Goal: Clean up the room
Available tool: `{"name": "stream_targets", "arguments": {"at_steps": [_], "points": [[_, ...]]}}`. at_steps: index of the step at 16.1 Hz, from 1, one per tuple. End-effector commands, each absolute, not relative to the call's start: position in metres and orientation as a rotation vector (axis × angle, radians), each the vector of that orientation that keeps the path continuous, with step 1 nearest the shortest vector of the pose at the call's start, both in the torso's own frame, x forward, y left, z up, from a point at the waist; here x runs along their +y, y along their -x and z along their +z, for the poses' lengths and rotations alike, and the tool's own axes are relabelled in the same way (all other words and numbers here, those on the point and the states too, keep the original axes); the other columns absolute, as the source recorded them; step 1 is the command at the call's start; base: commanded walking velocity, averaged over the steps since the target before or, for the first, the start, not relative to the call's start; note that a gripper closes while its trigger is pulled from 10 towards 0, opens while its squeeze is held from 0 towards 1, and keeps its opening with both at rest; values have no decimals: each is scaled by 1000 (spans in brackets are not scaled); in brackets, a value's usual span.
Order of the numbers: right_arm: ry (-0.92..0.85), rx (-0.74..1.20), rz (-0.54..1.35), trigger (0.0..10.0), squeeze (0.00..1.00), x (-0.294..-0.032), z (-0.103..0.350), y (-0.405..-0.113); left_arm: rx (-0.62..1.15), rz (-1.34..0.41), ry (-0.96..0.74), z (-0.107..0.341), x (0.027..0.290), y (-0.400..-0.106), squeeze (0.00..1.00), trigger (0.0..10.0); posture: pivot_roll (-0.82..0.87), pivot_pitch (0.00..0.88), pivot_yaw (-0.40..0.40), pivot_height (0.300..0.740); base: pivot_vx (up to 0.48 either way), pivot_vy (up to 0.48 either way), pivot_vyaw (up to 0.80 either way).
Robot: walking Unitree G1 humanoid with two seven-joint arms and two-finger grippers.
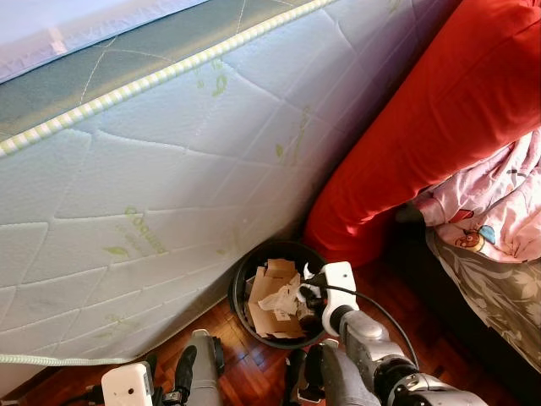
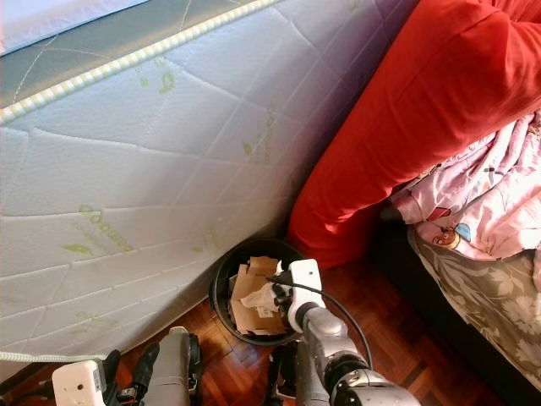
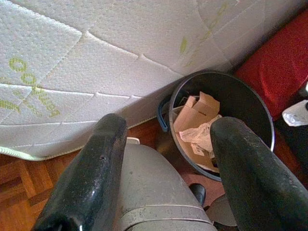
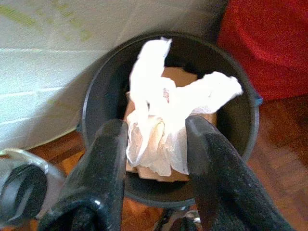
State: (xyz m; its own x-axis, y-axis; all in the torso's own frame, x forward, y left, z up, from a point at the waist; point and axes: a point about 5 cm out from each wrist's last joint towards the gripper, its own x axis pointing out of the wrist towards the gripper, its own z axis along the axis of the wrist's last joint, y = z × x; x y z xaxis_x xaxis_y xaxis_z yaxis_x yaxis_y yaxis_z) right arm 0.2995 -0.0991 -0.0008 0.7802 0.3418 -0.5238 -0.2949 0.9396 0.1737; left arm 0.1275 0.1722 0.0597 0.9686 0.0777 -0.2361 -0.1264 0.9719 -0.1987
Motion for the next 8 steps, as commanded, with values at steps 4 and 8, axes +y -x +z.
{"name": "stream_targets", "arguments": {"at_steps": [4, 8], "points": [[-58, 654, 347, 10000, 1000, -102, -15, -286, 270, 113, 218, 55, 172, -120, 0, 10000, 313, 359, -90, 655, 0, 0, 0], [34, 638, 352, 10000, 1000, -103, -13, -288, 269, 114, 218, 55, 172, -120, 0, 10000, 314, 360, -90, 655, 0, 0, 0]]}}
